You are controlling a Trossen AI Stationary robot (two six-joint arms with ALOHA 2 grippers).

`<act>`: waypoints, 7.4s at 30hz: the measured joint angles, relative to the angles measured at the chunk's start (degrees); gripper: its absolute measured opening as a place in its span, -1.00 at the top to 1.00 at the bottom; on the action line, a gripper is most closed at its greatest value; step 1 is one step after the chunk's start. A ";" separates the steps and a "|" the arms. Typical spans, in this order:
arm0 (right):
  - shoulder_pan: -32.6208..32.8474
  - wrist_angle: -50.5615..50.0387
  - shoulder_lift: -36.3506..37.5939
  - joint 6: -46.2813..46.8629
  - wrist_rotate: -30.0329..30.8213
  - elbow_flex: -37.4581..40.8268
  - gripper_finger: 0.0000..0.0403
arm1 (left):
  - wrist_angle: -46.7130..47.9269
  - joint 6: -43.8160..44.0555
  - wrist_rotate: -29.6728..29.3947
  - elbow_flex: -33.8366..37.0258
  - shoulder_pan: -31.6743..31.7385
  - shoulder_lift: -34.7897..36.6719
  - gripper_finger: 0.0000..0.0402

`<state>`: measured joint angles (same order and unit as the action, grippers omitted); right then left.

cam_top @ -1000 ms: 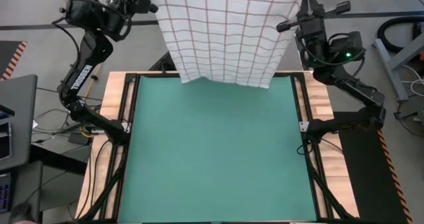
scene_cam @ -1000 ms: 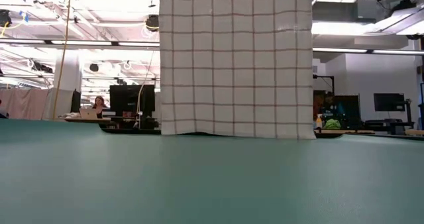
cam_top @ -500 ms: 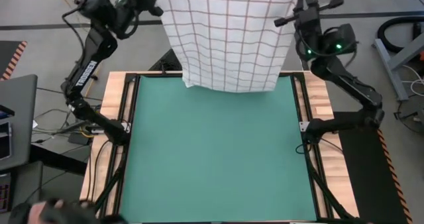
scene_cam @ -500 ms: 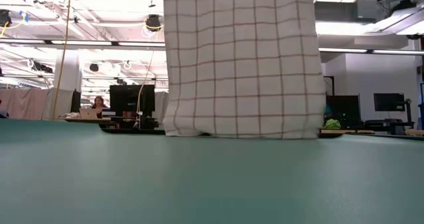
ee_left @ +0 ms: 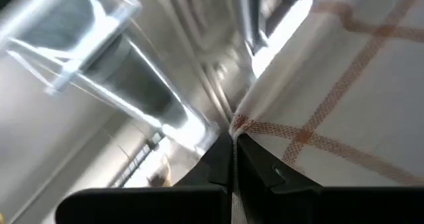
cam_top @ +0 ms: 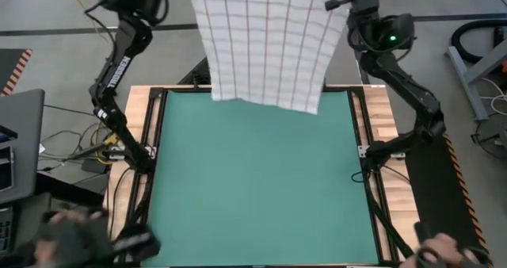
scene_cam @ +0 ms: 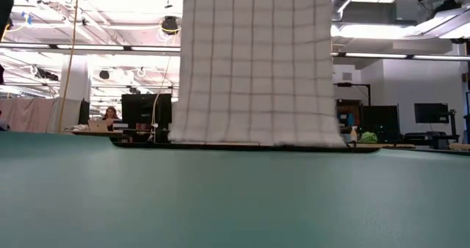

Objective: Roll towel into tight, uniform cylinder
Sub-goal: Roll the white patterned towel

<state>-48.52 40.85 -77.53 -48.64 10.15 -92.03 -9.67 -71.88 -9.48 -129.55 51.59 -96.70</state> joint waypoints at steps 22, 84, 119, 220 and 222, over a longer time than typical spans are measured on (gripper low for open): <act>15.68 -62.61 2.71 14.54 5.15 -10.48 0.97 | 65.18 24.83 3.90 -2.68 -5.79 7.82 1.00; 93.22 -130.93 -15.33 136.59 15.43 -8.72 0.97 | 76.45 120.64 8.15 52.61 -83.13 29.53 1.00; 90.93 -130.86 -18.45 147.08 19.11 1.73 0.29 | 67.37 95.00 -3.35 54.57 -73.35 29.30 0.38; 18.17 -82.80 -27.00 78.16 5.59 21.31 0.95 | 2.78 68.94 27.44 85.02 -15.49 1.42 0.60; 18.04 -82.87 -27.00 78.12 4.64 21.31 0.95 | 1.02 68.95 26.66 85.11 -15.49 -0.69 0.75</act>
<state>-30.48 -42.02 -104.53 29.48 14.79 -70.72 -8.66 -2.93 17.18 -44.45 36.10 -97.39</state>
